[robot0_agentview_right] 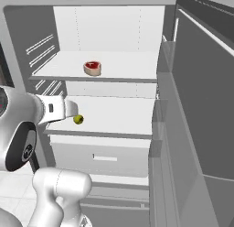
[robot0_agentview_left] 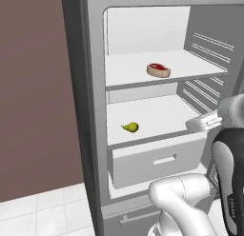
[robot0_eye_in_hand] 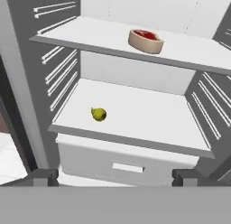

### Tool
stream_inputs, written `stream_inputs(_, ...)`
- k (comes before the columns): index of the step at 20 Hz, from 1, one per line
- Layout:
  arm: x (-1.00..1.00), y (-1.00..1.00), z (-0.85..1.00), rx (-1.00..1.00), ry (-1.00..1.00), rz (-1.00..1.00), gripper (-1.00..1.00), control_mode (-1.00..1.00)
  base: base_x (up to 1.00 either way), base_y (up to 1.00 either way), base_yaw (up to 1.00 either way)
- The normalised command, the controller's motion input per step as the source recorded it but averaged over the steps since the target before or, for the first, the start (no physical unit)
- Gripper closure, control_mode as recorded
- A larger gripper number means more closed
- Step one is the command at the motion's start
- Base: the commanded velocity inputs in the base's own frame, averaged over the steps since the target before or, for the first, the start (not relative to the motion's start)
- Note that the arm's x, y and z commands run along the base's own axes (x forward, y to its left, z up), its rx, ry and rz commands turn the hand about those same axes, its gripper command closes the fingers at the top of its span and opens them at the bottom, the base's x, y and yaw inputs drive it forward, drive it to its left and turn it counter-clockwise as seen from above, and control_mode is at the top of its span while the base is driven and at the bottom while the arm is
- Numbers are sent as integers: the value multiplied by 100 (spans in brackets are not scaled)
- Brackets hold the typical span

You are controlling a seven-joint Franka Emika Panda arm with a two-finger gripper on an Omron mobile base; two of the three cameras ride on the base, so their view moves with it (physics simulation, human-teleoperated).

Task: Open the fridge, remove the pear, corn, and steak, and place them on any counter.

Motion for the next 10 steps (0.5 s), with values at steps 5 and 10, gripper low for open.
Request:
stream_inputs(5, 33, -7, 81, 14, 0, 0, -100, -100, 0, 0, 0)
stream_inputs(10, 57, 0, 58, 14, 0, 0, -100, -100, 0, 0, 0)
